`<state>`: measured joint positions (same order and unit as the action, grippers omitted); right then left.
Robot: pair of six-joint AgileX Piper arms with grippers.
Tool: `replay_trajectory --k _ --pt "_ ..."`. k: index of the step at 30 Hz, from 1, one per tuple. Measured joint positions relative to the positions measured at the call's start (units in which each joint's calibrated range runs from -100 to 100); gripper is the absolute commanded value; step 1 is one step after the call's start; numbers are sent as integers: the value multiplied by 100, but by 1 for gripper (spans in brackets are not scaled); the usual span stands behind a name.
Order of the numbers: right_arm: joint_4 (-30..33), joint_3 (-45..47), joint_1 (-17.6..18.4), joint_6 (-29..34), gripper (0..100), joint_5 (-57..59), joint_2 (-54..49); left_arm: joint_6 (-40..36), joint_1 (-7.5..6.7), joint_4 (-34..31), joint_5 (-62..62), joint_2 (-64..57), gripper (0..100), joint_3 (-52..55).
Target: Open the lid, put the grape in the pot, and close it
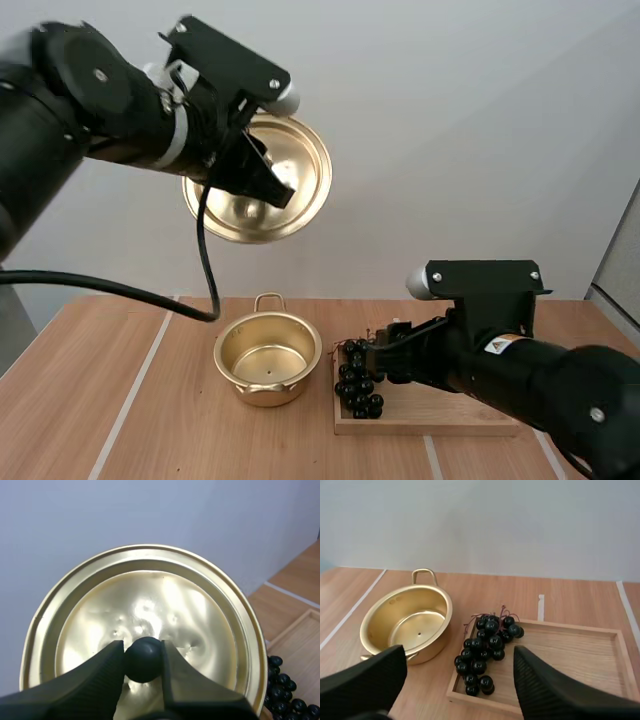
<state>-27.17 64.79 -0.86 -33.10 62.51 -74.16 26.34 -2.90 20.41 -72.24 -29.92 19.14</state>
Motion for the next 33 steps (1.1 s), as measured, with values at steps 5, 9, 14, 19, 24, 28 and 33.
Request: replay_trajectory --k 5,9,14,19,24,28,33 --pt "-603 0 0 -487 100 -804 1497 0 0 -36 -80 -1182 0 -635" --pt "-755 -111 0 -620 100 -1022 2176 0 0 -70 -222 -1408 0 -649" --pt "-934 -778 11 -683 100 -1230 3338 -18 0 -161 -428 -1421 0 -649" --pt "-945 -851 217 -683 100 -1471 3891 -113 0 -306 -555 -1421 0 -649" --pt "-931 -862 320 -691 100 -1800 4239 -159 0 -327 -574 -1421 0 -649" --pt "-840 -873 434 -691 100 -2007 4592 -181 0 -327 -574 -1421 0 -649" --pt "-757 -873 451 -691 100 -2427 4989 -340 0 -327 -588 -1421 0 -649"
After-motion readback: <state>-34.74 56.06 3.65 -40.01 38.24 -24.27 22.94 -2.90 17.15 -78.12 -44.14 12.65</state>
